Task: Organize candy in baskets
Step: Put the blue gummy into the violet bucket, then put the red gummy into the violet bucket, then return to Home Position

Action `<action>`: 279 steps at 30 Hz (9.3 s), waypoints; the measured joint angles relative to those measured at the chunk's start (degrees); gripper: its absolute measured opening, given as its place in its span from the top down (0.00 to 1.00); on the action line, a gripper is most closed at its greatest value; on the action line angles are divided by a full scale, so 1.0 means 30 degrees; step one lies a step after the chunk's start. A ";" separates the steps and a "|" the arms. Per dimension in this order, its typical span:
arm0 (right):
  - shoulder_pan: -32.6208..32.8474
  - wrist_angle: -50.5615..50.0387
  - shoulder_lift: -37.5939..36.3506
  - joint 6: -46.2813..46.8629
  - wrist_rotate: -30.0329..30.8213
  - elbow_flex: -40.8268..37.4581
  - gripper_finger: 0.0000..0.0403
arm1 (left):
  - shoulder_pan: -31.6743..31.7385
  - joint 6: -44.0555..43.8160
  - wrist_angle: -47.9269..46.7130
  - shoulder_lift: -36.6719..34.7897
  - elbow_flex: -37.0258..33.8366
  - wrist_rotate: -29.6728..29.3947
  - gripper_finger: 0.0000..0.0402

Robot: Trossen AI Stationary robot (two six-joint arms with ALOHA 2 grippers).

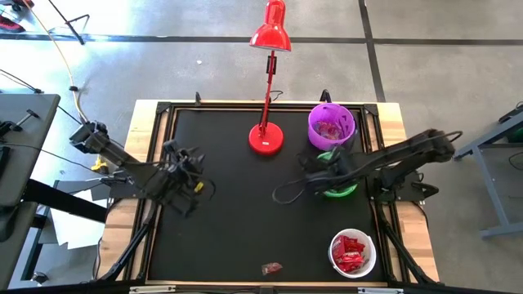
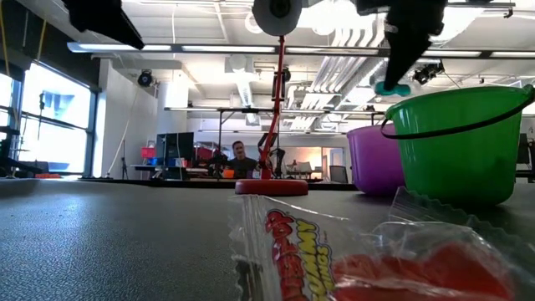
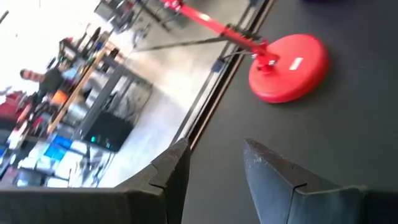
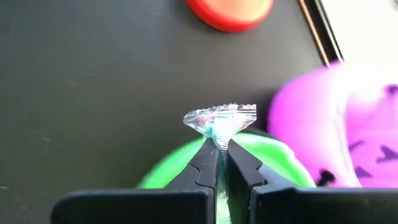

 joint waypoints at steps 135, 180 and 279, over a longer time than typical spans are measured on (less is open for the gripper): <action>0.5964 1.1648 1.2637 -0.3092 -1.1939 0.7406 0.76 | 0.1825 1.5515 2.7594 -0.7499 -0.9506 1.7082 0.66; 0.5221 1.1089 1.4069 -0.2092 -1.2608 0.7883 0.97 | 0.1834 1.3976 2.8317 -0.7839 -1.1351 1.7143 0.66; -2.1259 1.0115 -0.5438 -1.2372 -1.3196 -0.6539 0.69 | 0.5103 1.3816 2.5908 -0.7919 -1.1329 0.2031 0.66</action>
